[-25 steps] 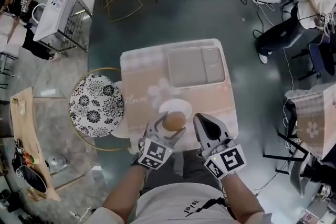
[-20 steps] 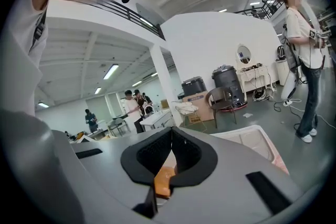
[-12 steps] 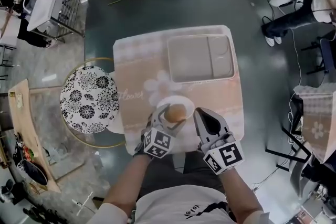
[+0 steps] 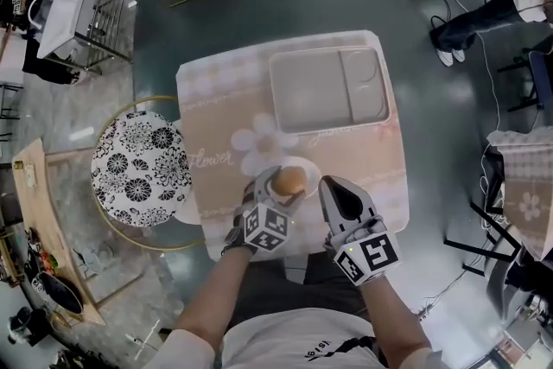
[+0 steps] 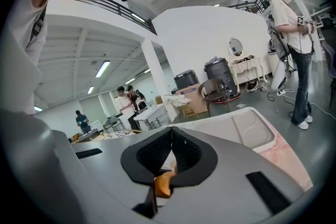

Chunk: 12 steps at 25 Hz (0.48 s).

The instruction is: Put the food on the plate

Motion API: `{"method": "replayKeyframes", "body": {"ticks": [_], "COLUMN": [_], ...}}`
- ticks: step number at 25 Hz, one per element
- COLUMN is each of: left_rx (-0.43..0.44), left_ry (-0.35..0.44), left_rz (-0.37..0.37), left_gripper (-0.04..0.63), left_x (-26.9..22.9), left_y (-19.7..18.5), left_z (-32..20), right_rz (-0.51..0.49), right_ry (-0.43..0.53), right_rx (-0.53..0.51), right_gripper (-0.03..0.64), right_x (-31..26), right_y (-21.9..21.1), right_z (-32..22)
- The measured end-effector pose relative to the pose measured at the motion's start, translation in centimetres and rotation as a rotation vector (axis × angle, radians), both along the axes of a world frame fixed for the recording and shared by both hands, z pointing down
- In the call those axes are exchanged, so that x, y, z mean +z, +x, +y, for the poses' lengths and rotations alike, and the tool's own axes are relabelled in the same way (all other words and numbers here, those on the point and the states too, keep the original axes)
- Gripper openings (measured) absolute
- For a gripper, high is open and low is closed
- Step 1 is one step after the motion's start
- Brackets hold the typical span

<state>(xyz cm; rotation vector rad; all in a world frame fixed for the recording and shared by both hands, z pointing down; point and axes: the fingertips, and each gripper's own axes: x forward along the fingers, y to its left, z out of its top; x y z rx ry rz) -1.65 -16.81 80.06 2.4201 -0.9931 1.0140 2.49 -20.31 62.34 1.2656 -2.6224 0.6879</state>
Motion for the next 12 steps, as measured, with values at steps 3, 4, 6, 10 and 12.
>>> {"method": "replayKeyframes", "body": {"ticks": [3,4,6,10,12], "left_rx": [0.013,0.018,0.024,0.021,0.022], "left_ry": [-0.010,-0.013,-0.020,-0.026,-0.026], "left_rz": [-0.010,-0.013,-0.019,-0.023,-0.017], "left_gripper": [0.348,0.348,0.348,0.348,0.348], "left_x": [0.7,1.0,1.5,2.2,2.2], "left_y": [0.2,0.2,0.2,0.2,0.2], "left_z": [0.0,0.0,0.0,-0.2,-0.3], "right_rz": [0.000,-0.001,-0.003,-0.005,-0.007], "right_ry": [-0.006,-0.005,-0.003,0.001,0.000], "right_rx": [0.010,0.012,0.016,0.021,0.024], "right_gripper": [0.015,0.015,0.015,0.015,0.015], "right_x": [0.7,0.8,1.0,1.0,0.9], "right_y": [0.0,0.0,-0.1,-0.1,0.0], "right_z": [0.2,0.2,0.2,0.4,0.5]}}
